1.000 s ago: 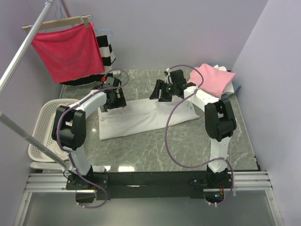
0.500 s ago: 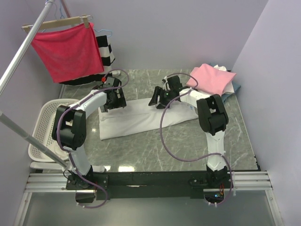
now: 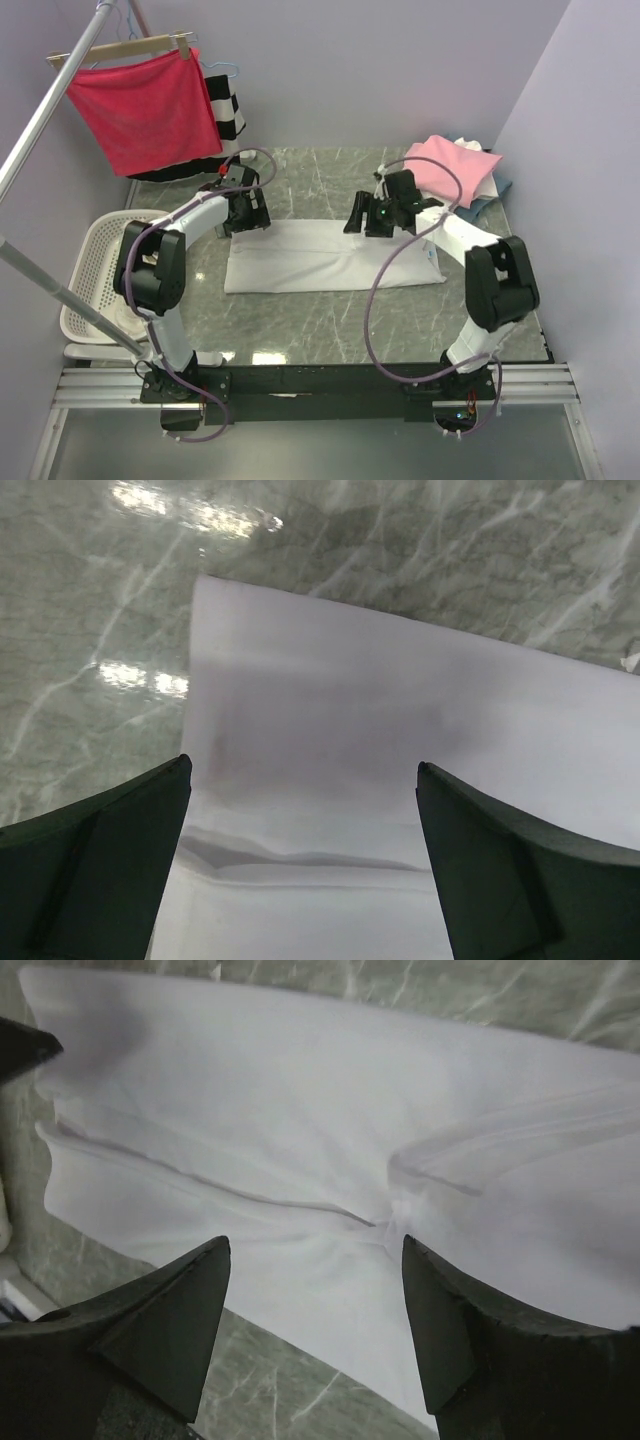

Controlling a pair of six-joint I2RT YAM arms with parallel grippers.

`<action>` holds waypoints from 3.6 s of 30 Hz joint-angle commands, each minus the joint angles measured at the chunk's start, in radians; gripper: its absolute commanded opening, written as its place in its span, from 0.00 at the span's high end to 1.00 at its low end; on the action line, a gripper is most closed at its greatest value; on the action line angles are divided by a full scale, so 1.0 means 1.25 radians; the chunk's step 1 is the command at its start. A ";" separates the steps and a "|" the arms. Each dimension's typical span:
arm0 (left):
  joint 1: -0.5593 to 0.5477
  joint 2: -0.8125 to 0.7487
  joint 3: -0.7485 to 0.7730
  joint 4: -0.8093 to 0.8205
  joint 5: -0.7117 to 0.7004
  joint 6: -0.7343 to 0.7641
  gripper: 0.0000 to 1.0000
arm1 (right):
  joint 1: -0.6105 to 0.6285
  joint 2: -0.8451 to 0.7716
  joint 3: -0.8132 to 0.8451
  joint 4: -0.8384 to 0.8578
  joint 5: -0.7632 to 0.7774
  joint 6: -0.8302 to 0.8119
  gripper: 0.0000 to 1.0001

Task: Fold and stack the t-shirts
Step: Fold the other side of the tshirt into a rectangle, then rotate the tshirt 90 degrees

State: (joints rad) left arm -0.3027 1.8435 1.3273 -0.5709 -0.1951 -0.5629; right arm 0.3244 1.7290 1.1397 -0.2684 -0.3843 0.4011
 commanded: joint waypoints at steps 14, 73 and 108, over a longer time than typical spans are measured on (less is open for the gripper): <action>-0.045 0.055 0.018 0.186 0.198 0.059 0.00 | -0.090 -0.156 -0.221 -0.088 0.267 0.165 0.23; -0.190 0.469 0.684 0.210 0.471 0.170 0.02 | -0.064 -0.260 -0.063 -0.038 0.012 -0.018 0.09; -0.060 0.591 0.727 0.287 0.399 0.129 0.01 | 0.315 0.072 -0.187 -0.047 -0.176 0.072 0.08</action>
State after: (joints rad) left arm -0.3645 2.6137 2.2402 -0.1837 0.3145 -0.3901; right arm 0.7147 1.8221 1.0073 -0.2661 -0.7265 0.4805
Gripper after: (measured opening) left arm 0.994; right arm 0.916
